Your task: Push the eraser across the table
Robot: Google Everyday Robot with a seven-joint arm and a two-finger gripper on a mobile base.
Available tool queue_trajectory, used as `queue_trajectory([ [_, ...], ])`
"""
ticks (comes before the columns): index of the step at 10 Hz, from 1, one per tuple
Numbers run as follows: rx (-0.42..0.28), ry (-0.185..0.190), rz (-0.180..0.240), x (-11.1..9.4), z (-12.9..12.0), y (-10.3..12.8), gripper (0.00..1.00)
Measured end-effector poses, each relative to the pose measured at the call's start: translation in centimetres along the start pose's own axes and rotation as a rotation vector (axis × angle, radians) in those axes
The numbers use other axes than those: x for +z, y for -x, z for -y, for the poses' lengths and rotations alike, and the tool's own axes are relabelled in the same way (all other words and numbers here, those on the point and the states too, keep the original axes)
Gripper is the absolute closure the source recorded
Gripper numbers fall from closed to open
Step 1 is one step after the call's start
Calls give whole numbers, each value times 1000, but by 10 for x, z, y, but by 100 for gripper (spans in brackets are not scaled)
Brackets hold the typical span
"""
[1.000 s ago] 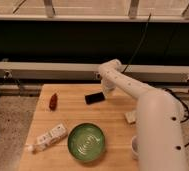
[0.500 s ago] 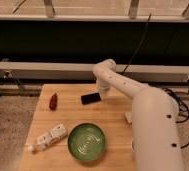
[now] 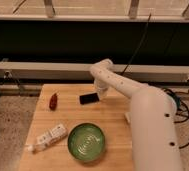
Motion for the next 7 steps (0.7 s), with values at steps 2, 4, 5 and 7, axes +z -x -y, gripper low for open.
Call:
queue_trajectory([
  [2,-14,7,0,-1,1,7,89],
  [4,-30,11,3,-2,0,11,89],
  [5,-41,17,2,-2,3,21,89],
  [7,-60,24,6,-3,10,41,89],
])
